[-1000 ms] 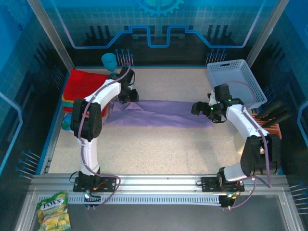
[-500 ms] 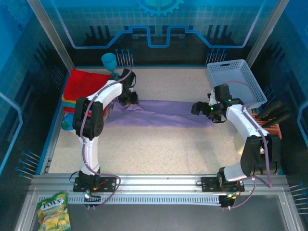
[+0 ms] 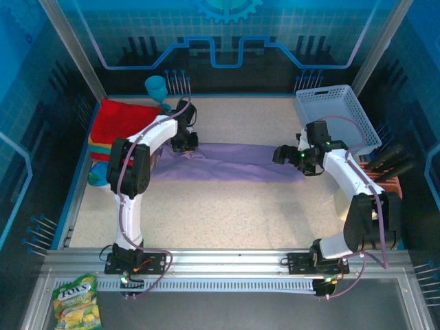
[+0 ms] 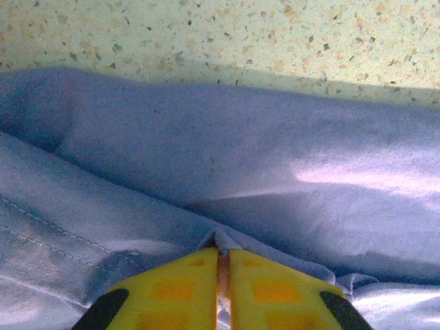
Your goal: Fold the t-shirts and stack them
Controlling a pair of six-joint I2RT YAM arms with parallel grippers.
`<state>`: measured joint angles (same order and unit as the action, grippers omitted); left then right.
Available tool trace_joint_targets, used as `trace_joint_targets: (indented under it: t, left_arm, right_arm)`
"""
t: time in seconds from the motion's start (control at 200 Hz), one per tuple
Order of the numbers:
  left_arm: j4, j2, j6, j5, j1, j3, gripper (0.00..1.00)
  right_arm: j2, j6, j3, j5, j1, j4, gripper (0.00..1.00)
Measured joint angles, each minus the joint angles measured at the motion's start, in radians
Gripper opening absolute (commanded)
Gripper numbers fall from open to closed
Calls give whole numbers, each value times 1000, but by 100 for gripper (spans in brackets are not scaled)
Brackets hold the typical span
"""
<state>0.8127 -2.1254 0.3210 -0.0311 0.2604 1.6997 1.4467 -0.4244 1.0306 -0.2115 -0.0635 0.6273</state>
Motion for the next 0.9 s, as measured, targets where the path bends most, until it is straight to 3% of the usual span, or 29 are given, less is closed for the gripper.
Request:
trace_joint_targets:
  t: [0.065,0.385,0.49,0.535,0.575,0.64,0.895]
  left_arm:
    - [2,-6,0,-2,0,23,0]
    - [40,-29,-17,-25,12,191,0]
    - [53,-69,-33,-27,18,253,5]
    - [56,-87,-40,-31,21,269,13]
    - [61,-104,-47,-34,24,278,28]
    - [74,-132,-58,-42,28,289,43]
    - [122,-148,-60,-87,39,271,58]
  right_arm:
    - [0,0,0,0,2,0,100]
    - [0,0,0,-6,13,0,100]
    - [0,0,0,-7,14,0,100]
    - [0,0,0,-7,14,0,100]
    - [0,0,0,-7,14,0,100]
    - [0,1,0,-7,14,0,100]
    - [1,8,0,-7,14,0,100]
